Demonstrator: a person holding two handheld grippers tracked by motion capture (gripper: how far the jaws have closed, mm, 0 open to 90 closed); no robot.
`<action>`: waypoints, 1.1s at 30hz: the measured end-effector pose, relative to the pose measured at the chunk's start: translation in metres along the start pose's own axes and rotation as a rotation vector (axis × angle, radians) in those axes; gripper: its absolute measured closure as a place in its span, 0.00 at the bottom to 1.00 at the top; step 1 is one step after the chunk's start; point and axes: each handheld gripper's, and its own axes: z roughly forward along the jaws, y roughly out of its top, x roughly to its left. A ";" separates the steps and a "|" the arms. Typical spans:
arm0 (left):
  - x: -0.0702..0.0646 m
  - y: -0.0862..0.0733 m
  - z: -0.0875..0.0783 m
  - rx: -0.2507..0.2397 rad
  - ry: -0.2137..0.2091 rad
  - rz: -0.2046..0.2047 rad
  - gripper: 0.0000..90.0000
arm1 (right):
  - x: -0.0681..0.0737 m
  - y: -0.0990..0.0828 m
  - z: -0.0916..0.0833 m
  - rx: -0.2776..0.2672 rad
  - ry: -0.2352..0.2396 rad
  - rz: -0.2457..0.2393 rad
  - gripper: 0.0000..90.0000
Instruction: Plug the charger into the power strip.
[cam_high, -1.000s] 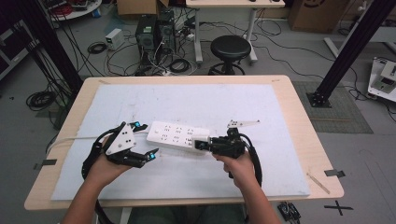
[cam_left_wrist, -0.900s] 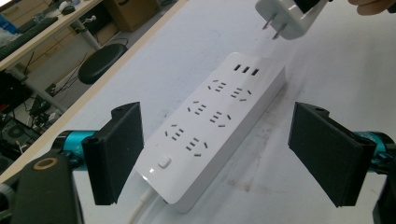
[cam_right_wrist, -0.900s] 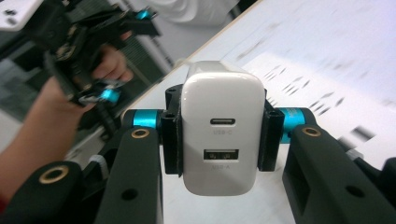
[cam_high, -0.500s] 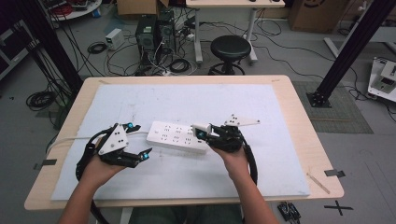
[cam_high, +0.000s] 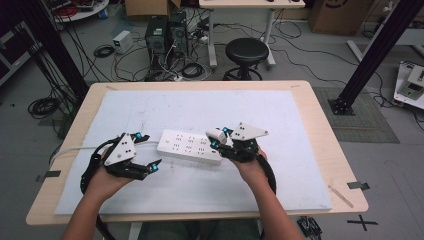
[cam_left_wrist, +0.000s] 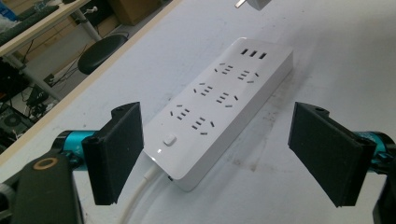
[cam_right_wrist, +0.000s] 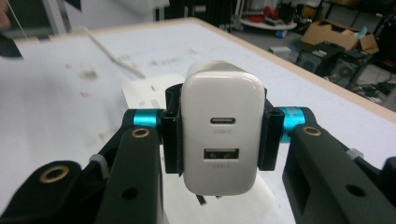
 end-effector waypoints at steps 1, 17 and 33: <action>0.000 0.000 0.000 0.002 0.001 0.002 0.20 | 0.000 0.002 0.002 0.033 -0.011 -0.041 0.70; 0.002 -0.005 -0.002 0.006 -0.002 0.002 0.20 | -0.007 0.030 0.009 0.240 0.062 -0.212 0.70; 0.002 -0.015 -0.010 -0.009 0.007 -0.022 0.20 | -0.012 0.053 0.042 0.417 0.127 -0.304 0.70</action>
